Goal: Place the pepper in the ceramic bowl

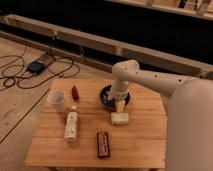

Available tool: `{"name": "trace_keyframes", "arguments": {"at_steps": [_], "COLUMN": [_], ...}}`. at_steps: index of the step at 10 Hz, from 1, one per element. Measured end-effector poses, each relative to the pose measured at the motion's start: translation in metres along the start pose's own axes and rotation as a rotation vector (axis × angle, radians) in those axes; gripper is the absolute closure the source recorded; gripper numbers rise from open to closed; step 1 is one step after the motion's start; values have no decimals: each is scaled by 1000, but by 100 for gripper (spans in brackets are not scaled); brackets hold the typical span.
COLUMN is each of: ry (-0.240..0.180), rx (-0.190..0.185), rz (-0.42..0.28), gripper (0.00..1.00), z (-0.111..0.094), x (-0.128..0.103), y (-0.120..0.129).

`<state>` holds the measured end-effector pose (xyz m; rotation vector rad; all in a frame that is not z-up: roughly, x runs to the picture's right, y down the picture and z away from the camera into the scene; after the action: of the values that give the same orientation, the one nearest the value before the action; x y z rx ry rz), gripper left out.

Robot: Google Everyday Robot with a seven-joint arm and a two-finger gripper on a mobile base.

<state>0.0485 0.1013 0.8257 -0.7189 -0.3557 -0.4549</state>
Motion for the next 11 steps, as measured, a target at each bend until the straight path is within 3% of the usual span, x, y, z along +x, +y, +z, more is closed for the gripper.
{"name": "trace_keyframes", "arguments": {"at_steps": [2,5,8,11], "ry": [58,105,96,72], "rx": [0,-33,-75,-101], "rz": [-182,-442,-701,-895], "gripper": [33,33,33,33], "z": [-9,1,24,40], "x": [-30,-77,-115,-137], "y": [-15,-46,-71,-90]}}
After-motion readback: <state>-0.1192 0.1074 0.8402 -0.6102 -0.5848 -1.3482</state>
